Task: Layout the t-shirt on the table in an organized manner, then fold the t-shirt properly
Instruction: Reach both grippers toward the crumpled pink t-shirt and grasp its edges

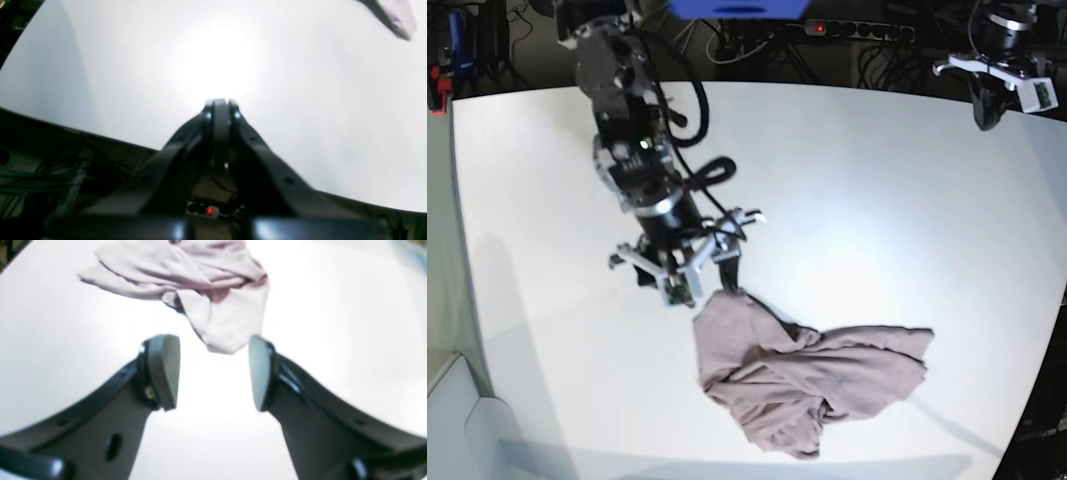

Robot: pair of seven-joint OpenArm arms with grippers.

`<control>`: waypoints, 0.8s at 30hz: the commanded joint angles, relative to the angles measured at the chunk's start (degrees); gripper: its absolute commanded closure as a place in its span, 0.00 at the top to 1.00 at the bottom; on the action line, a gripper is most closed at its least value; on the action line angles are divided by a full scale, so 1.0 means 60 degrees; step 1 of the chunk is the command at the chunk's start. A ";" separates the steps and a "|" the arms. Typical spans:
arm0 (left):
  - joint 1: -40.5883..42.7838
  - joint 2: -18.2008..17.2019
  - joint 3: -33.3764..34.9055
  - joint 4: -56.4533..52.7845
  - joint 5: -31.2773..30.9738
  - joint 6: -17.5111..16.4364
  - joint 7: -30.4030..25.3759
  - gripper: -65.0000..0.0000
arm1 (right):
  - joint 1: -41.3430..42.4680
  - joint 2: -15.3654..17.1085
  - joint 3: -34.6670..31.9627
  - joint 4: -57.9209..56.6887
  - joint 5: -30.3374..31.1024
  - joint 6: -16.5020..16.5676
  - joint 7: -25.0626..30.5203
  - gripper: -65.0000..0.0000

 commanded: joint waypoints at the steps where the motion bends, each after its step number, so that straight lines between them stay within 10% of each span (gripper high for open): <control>1: 0.0125 -0.0056 -0.0180 0.0155 -0.0095 0.0049 -0.0245 0.00 | 0.0441 -0.0038 0.0002 -0.0404 0.0002 0.0013 0.0152 0.52; 24: -0.0095 -0.0041 -0.0649 0.0141 -0.0110 0.0108 -0.0245 0.00 | 0.4734 -0.0917 0.0002 -1.0865 0.0002 0.0013 0.4342 0.52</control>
